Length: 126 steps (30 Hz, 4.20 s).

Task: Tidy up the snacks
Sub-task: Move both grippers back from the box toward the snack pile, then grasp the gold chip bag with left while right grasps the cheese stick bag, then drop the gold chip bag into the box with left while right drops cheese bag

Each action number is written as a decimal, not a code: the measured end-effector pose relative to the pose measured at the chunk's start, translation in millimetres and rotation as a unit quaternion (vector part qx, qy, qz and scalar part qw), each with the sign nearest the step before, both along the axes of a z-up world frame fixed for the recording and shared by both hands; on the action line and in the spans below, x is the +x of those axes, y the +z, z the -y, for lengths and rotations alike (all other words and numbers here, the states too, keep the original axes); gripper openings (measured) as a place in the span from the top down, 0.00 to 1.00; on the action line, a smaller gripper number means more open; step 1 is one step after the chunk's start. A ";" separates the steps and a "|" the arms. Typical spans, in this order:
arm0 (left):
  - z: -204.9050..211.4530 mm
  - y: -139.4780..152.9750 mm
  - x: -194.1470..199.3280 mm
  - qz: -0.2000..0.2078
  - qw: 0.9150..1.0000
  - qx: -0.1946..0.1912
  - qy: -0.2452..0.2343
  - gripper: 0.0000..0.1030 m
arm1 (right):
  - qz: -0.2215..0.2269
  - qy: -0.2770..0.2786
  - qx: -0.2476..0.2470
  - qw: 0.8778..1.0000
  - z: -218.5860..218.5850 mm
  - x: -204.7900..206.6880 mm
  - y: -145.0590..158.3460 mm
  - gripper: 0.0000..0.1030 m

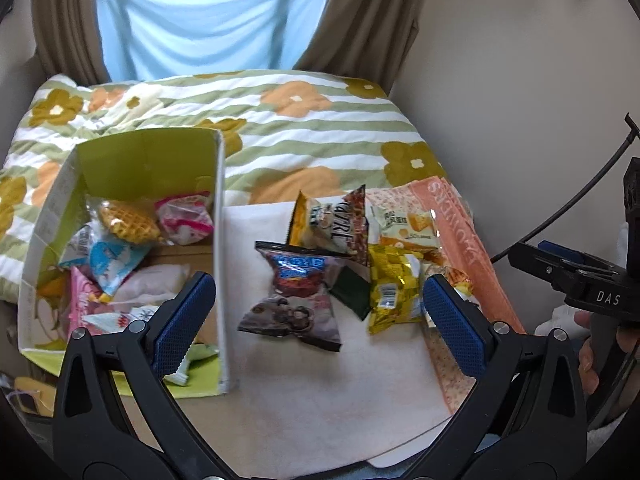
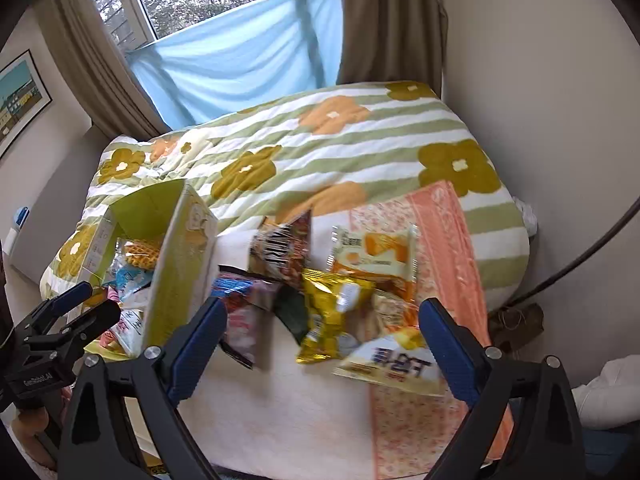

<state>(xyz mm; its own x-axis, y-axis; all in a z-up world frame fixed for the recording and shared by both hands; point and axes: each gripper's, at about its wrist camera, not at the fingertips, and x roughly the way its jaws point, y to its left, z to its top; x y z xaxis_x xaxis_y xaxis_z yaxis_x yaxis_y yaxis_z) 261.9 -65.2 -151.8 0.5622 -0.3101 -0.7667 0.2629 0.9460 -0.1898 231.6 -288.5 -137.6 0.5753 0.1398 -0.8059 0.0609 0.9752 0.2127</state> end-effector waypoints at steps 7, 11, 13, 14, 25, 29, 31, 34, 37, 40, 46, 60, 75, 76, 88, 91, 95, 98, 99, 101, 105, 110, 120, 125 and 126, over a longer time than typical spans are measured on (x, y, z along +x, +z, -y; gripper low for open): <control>59.9 -24.7 6.2 -0.031 1.000 0.007 -0.001 0.00 | -0.034 0.009 0.049 0.998 49.0 6.1 -25.0 0.07; 83.9 -47.7 15.9 -0.057 0.998 0.018 -0.016 0.00 | -0.058 0.016 0.064 0.996 61.3 13.3 -47.9 0.07; 93.6 -60.2 22.9 -0.073 0.997 0.019 -0.027 0.00 | -0.072 0.009 0.079 0.994 66.0 16.7 -60.1 0.07; 98.1 -66.8 26.3 -0.080 0.996 0.019 -0.033 0.00 | -0.077 0.005 0.088 0.993 68.2 18.2 -65.0 0.07; 138.5 -135.3 59.4 -0.142 0.983 0.044 -0.111 0.08 | -0.132 -0.052 0.124 0.982 71.7 34.9 -117.7 0.07; 145.9 -151.3 66.5 -0.156 0.979 0.049 -0.121 0.18 | -0.138 -0.061 0.122 0.981 68.0 39.0 -127.1 0.07; 148.1 -157.5 67.6 -0.162 0.978 0.045 -0.125 0.19 | -0.135 -0.069 0.120 0.981 68.0 40.1 -132.2 0.07; 150.6 -162.9 68.2 -0.166 0.976 0.048 -0.129 0.29 | -0.144 -0.077 0.117 0.980 68.0 42.6 -141.5 0.07; 152.6 -168.3 70.4 -0.171 0.975 0.048 -0.133 0.31 | -0.152 -0.084 0.121 0.977 70.9 44.0 -148.5 0.07; 152.8 -170.9 71.6 -0.176 0.974 0.035 -0.138 0.38 | -0.158 -0.090 0.120 0.976 73.3 44.4 -153.0 0.08; 153.2 -171.0 71.7 -0.172 0.975 0.031 -0.137 0.44 | -0.162 -0.095 0.122 0.975 75.3 46.7 -157.3 0.08; 143.0 -159.5 61.5 -0.155 0.978 0.049 -0.128 0.49 | -0.173 -0.088 0.133 0.972 72.7 42.7 -166.3 0.23; 133.0 -144.4 45.3 -0.141 0.983 0.052 -0.109 0.48 | -0.171 -0.067 0.130 0.974 70.1 28.0 -158.4 0.50; 132.9 -142.5 44.0 -0.140 0.983 0.052 -0.108 0.48 | -0.169 -0.065 0.129 0.975 70.1 27.0 -156.3 0.50; 115.9 -91.3 24.2 -0.098 0.993 0.033 -0.062 0.48 | -0.103 -0.026 0.102 0.989 72.9 9.7 -100.1 0.51; 103.9 -71.5 19.8 -0.080 0.996 0.021 -0.036 0.48 | -0.080 -0.009 0.097 0.992 71.1 11.4 -81.7 0.51; 82.5 -47.1 12.9 -0.063 0.998 -0.001 -0.008 0.48 | -0.058 0.024 0.094 0.994 64.8 16.6 -66.3 0.51; 66.0 -29.4 6.8 -0.041 0.999 0.009 0.011 0.48 | -0.042 0.050 0.092 0.994 53.3 20.7 -55.7 0.51; 57.4 -22.6 5.0 -0.034 0.999 0.007 0.019 0.48 | -0.037 0.060 0.094 0.993 48.0 23.0 -51.8 0.51; 38.1 -11.0 1.7 -0.026 0.999 -0.004 0.036 0.48 | -0.027 0.078 0.094 0.992 37.5 24.8 -44.0 0.51; -9.7 10.1 1.0 -0.012 0.997 -0.013 0.070 0.48 | -0.007 0.117 0.088 0.989 3.0 35.4 -24.6 0.51; -75.8 29.1 8.1 0.003 0.995 -0.011 0.096 0.48 | 0.020 0.155 0.079 0.984 -51.3 50.2 -1.6 0.51; -196.0 26.6 41.3 -0.011 0.994 0.018 0.103 0.48 | 0.028 0.168 0.077 0.982 -180.2 85.1 9.4 0.51; -234.9 1.6 56.9 -0.041 0.995 0.031 0.087 0.48 | 0.012 0.153 0.072 0.985 -228.9 95.2 0.6 0.51; -241.2 -3.6 59.6 -0.046 0.995 0.033 0.084 0.48 | 0.008 0.150 0.071 0.986 -234.9 96.1 -1.5 0.51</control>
